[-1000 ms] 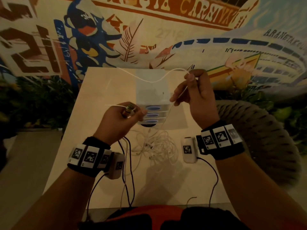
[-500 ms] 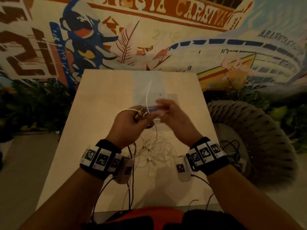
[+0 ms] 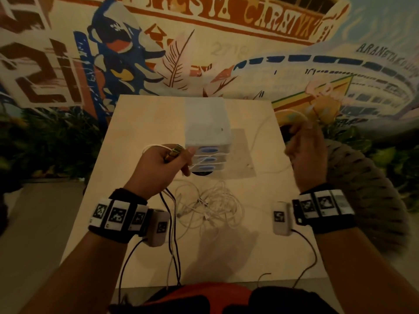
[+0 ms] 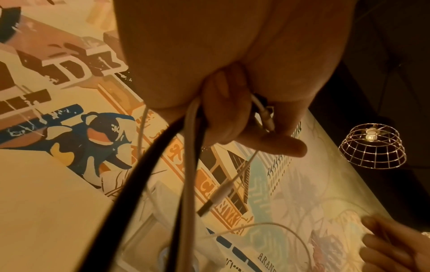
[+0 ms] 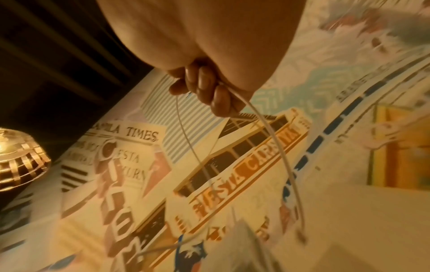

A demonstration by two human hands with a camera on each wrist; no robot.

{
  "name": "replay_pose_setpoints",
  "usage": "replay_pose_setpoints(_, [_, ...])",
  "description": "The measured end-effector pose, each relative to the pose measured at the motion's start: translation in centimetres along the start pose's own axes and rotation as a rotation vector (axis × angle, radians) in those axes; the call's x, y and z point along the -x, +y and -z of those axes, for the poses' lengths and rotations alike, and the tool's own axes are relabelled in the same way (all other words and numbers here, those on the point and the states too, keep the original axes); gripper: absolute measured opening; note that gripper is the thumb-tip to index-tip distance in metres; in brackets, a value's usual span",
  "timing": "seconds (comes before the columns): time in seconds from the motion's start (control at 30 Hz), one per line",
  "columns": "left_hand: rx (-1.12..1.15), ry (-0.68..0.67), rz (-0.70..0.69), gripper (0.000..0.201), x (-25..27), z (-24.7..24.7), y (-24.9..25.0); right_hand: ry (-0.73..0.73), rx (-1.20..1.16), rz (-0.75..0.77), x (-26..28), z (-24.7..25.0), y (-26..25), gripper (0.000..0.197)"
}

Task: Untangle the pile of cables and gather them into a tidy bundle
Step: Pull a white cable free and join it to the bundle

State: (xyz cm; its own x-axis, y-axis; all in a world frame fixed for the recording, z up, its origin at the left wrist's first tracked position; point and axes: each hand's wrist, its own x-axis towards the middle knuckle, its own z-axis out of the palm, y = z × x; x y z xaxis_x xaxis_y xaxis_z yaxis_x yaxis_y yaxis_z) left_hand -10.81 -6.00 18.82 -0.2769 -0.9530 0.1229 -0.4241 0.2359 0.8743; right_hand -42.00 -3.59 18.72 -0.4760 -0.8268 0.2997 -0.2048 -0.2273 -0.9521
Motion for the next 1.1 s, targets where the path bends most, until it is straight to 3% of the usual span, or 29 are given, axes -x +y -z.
replay_pose_setpoints(0.1, [0.046,0.063,-0.011,0.043,0.0,0.5,-0.3,0.154,0.044,-0.042,0.0,4.5,0.9,0.043])
replay_pose_setpoints(0.2, [0.085,0.064,0.007,0.042,0.3,1.1,0.3,0.079,0.368,-0.15,2.3,8.9,3.1,0.043])
replay_pose_setpoints(0.27, [0.101,0.029,0.007,0.046,0.5,1.5,0.9,-0.178,0.619,-0.324,5.0,12.1,5.0,0.043])
replay_pose_setpoints(0.4, [0.011,-0.085,-0.027,0.054,0.6,1.8,1.5,-1.037,0.897,-0.704,11.0,15.9,8.3,0.04])
replay_pose_setpoints(0.47, [0.016,-0.161,-0.018,0.054,0.7,1.6,2.0,-1.223,0.899,-0.876,13.5,15.6,9.2,0.018])
replay_pose_setpoints(0.5, [0.037,-0.189,-0.013,0.054,0.8,1.5,2.5,-1.235,0.91,-0.894,14.2,15.3,9.5,0.025])
replay_pose_setpoints(0.57, [0.104,-0.224,0.0,0.054,0.9,1.2,3.4,-1.165,0.909,-0.792,14.7,14.6,9.9,0.052])
replay_pose_setpoints(0.67, [0.227,-0.272,0.037,0.055,1.2,0.9,4.2,-1.018,0.916,-0.444,13.2,11.0,7.1,0.039])
replay_pose_setpoints(0.73, [0.29,-0.29,0.07,0.055,1.3,0.7,4.3,-0.895,0.726,-0.248,11.8,7.0,3.8,0.042])
replay_pose_setpoints(0.83, [0.353,-0.298,0.089,0.052,1.6,0.2,4.6,-0.878,0.404,-0.04,10.0,0.5,-0.4,0.052])
replay_pose_setpoints(0.97, [0.355,-0.308,0.053,0.056,1.8,-0.1,4.7,-0.947,0.374,0.151,9.2,-5.8,-2.7,0.021])
replay_pose_setpoints(1.1, [0.317,-0.213,0.084,0.055,1.9,0.3,4.3,-0.911,0.255,0.055,8.8,-5.7,-2.9,0.018])
